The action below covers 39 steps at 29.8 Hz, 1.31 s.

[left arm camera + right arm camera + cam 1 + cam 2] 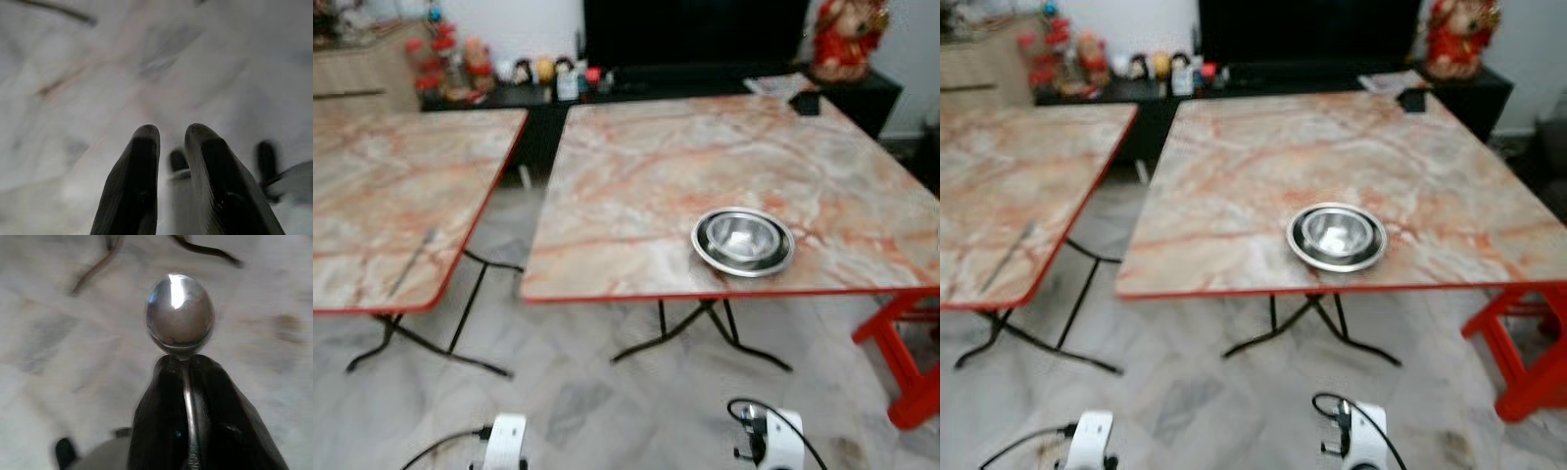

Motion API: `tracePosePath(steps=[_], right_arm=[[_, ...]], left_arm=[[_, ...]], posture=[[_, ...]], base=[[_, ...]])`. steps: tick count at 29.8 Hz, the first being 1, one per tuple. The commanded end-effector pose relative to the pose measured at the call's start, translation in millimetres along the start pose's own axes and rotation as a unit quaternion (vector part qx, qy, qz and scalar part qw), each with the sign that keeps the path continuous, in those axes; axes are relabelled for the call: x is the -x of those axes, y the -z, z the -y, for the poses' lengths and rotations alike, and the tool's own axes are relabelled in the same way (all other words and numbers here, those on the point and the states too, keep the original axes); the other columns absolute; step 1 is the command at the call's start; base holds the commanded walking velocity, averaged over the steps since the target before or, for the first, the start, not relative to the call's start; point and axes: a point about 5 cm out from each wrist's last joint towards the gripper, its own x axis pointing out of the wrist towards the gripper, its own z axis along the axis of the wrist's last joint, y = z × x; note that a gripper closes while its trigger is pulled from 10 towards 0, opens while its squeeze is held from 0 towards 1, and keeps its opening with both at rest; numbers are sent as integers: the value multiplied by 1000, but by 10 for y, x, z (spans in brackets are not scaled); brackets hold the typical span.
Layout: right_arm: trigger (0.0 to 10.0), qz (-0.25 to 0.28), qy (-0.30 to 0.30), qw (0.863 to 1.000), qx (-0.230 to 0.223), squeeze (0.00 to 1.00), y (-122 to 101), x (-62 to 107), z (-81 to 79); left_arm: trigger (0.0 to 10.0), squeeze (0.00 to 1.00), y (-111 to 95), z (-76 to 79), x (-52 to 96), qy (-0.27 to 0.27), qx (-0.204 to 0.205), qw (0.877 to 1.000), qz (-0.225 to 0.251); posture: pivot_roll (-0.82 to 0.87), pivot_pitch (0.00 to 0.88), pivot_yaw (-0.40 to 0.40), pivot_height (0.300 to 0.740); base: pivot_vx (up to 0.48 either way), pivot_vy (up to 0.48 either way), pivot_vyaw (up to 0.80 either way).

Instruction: Setting the table

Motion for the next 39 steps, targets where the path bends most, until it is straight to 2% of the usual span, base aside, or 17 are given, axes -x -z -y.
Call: tracePosePath(steps=[1, 10, 17, 24, 39], right_arm=[[10000, 14, -15, 1000, -5, 0, -94, -29, -126], [10000, 14, -16, 1000, -3, 0, -94, -29, -133], [10000, 14, -17, 1000, -1, 0, -94, -29, -130], [10000, 15, -20, 1000, 2, 0, -99, -30, -139], [10000, 13, -17, 1000, -4, 0, -91, -28, -134]], left_arm=[[10000, 0, 108, -147, 28, -18, -7, 1000, -19], [10000, 0, 106, -164, 28, -18, -17, 999, -22], [10000, 0, 101, -156, 28, -16, -13, 1000, -18], [10000, 0, 109, -158, 29, -16, -34, 999, -23], [10000, 0, 102, -167, 27, -20, -34, 999, -23]], posture=[[-92, 0, 16, 740], [-94, 0, 18, 740], [-95, 0, 19, 740], [-97, 0, 21, 740], [-93, 0, 15, 740]], base=[[349, 0, 0], [332, 0, 0], [0, 0, 0], [0, 0, 0], [0, -354, 0]])
